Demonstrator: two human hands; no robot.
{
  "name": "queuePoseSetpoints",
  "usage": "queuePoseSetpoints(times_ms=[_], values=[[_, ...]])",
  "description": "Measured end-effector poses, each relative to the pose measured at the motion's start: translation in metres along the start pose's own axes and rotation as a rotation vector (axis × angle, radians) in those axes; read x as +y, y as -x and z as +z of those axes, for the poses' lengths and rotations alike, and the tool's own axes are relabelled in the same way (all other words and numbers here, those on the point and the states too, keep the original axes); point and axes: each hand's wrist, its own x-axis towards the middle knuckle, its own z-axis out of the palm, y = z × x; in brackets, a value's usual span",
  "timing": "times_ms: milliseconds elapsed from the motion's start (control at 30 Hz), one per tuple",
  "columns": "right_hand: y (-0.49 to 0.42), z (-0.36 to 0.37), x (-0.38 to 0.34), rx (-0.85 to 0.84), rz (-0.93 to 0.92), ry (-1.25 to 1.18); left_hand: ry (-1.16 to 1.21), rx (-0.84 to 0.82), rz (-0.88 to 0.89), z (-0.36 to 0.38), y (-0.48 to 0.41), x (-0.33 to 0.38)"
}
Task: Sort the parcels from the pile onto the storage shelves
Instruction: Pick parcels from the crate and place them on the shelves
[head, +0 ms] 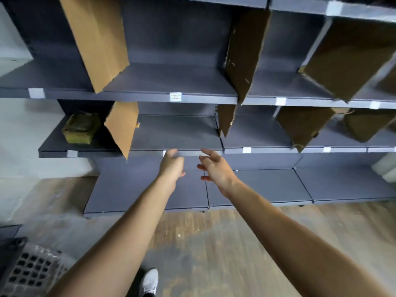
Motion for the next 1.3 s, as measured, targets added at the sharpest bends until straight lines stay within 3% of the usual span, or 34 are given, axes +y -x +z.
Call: queuePoseSetpoints(times_ms=[367,833,1100,1300], values=[[0.093,-0.280,0.044,0.467,0.002,-0.137,-0.152,-0.421,0.102,0.286,0.098,0.001],[0.174,-0.662,0.104,1.060,0.097,-0.205,-0.254,-1.030,0.153,0.704,0.202,0.005],[0.250,-0.836,0.160,1.270,0.120,-0.290,-0.378,-1.258,0.172,0.898,0.305,-0.027],[0.310,-0.980,0.217,1.348,0.111,-0.304,-0.447,-1.316,0.187,1.041,0.384,-0.064]])
